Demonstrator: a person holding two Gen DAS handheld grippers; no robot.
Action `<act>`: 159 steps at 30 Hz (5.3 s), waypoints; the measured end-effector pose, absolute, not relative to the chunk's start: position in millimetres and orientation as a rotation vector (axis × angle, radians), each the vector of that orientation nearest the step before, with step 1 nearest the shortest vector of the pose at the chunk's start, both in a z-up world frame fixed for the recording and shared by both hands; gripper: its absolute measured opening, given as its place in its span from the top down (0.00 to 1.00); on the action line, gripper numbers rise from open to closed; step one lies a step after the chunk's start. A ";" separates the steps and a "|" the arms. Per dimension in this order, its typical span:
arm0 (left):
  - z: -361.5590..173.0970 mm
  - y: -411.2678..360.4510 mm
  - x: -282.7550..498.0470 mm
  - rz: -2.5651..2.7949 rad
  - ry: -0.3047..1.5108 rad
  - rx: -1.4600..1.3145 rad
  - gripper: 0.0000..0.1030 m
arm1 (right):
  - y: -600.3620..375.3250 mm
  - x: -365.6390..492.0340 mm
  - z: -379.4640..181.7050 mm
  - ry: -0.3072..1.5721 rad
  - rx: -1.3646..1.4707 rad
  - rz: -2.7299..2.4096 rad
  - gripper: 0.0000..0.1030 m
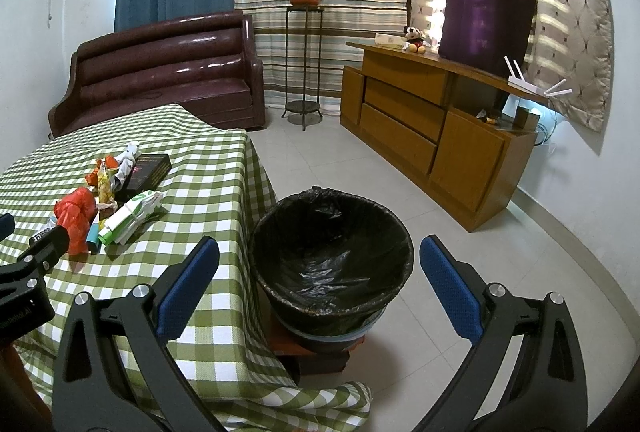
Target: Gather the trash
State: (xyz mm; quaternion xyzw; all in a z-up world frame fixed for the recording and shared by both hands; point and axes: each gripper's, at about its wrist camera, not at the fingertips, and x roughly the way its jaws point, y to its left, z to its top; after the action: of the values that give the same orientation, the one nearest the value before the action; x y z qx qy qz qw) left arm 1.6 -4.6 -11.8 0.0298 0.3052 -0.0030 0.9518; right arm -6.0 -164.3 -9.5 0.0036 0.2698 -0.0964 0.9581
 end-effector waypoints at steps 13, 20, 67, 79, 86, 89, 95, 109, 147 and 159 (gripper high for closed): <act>-13.5 38.0 -1.8 0.030 0.662 0.040 0.06 | -145.1 2.2 -19.8 0.585 -0.002 -0.166 0.21; -21.6 69.4 -4.8 0.066 0.713 0.027 0.06 | -127.8 9.8 -16.0 0.595 -0.013 -0.124 0.23; -58.2 125.1 16.2 -0.006 0.847 0.001 0.76 | -73.4 38.5 -32.0 0.663 -0.040 -0.069 0.23; -57.5 127.5 23.4 -0.014 0.835 -0.008 0.76 | -69.7 37.6 -32.9 0.656 -0.044 -0.067 0.23; -53.1 134.5 22.4 -0.013 0.823 -0.013 0.76 | -58.1 37.8 -25.3 0.643 -0.055 -0.043 0.23; -48.1 140.7 22.6 0.009 0.808 -0.002 0.76 | -48.6 39.9 -20.6 0.635 -0.064 -0.019 0.24; -39.7 159.6 26.1 0.071 0.781 0.002 0.76 | -21.1 50.2 -13.8 0.634 -0.069 0.051 0.37; -44.8 207.9 32.4 0.160 0.789 -0.048 0.76 | 55.9 79.7 -18.9 0.674 -0.152 0.205 0.43; -2.9 123.7 48.9 -0.042 0.711 -0.040 0.76 | -38.3 51.8 26.8 0.552 -0.071 0.115 0.86; 5.8 -3.2 81.1 -0.270 0.683 0.035 0.76 | -156.2 55.3 13.5 0.548 -0.005 -0.141 0.86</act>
State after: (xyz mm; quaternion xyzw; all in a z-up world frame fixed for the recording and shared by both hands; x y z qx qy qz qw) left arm 81.1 -3.2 5.8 0.0172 0.3337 -0.1319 0.9332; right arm 55.3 -156.2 13.5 -0.0024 0.2702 -0.0695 0.9603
